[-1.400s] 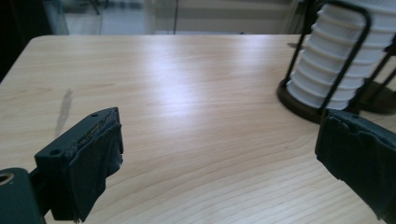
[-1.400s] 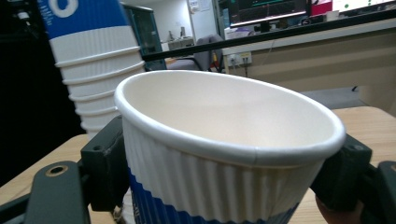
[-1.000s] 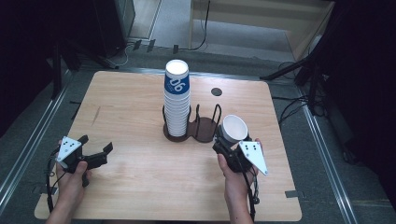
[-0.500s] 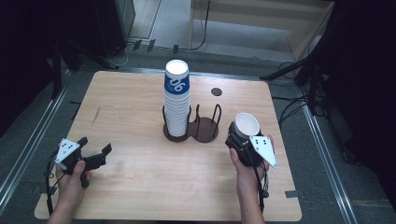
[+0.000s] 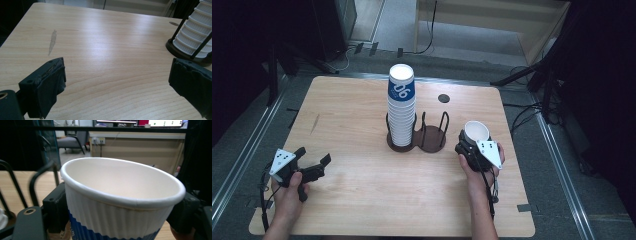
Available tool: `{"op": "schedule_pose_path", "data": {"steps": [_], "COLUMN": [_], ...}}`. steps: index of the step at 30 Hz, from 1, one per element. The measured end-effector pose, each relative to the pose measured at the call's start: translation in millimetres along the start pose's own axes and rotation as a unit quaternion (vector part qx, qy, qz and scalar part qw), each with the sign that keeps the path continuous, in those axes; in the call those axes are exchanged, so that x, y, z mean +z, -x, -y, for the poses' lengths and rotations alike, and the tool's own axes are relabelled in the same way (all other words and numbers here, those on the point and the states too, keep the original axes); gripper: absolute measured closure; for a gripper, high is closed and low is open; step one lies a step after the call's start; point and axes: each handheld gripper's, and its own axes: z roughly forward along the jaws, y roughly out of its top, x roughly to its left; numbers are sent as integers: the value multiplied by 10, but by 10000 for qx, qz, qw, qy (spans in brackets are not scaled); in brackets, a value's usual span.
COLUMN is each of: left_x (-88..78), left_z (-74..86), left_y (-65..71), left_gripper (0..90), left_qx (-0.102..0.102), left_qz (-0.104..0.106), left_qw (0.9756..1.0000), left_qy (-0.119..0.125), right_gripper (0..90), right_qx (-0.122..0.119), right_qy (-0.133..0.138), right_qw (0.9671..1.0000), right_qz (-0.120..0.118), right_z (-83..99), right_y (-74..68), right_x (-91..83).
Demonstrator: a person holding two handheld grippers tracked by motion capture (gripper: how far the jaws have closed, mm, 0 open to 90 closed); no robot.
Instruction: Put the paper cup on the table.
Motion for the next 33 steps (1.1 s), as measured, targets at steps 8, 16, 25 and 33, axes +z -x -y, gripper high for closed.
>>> {"op": "schedule_pose_path", "data": {"steps": [8, 16, 25, 33], "left_x": [-1, -1, 3, 3], "left_z": [0, 0, -1, -2], "left_y": [2, 2, 3, -1], "left_gripper": [16, 16, 16, 16], "left_qx": [15, 12, 8, 1], "left_qz": [10, 15, 11, 14], "left_qw": [10000, 10000, 10000, 10000], "left_qy": [2, 2, -11, -25], "right_gripper": [193, 192, 186, 177], "right_qx": [-179, -288, -358, -366], "right_qy": [-144, -203, -471, -513], "right_qw": [9997, 9989, 9967, 9963], "right_qz": [72, 313, 557, 578], "right_z": [130, 225, 338, 346], "right_y": [41, 73, 207, 221], "right_x": [156, 274, 367, 367]}}
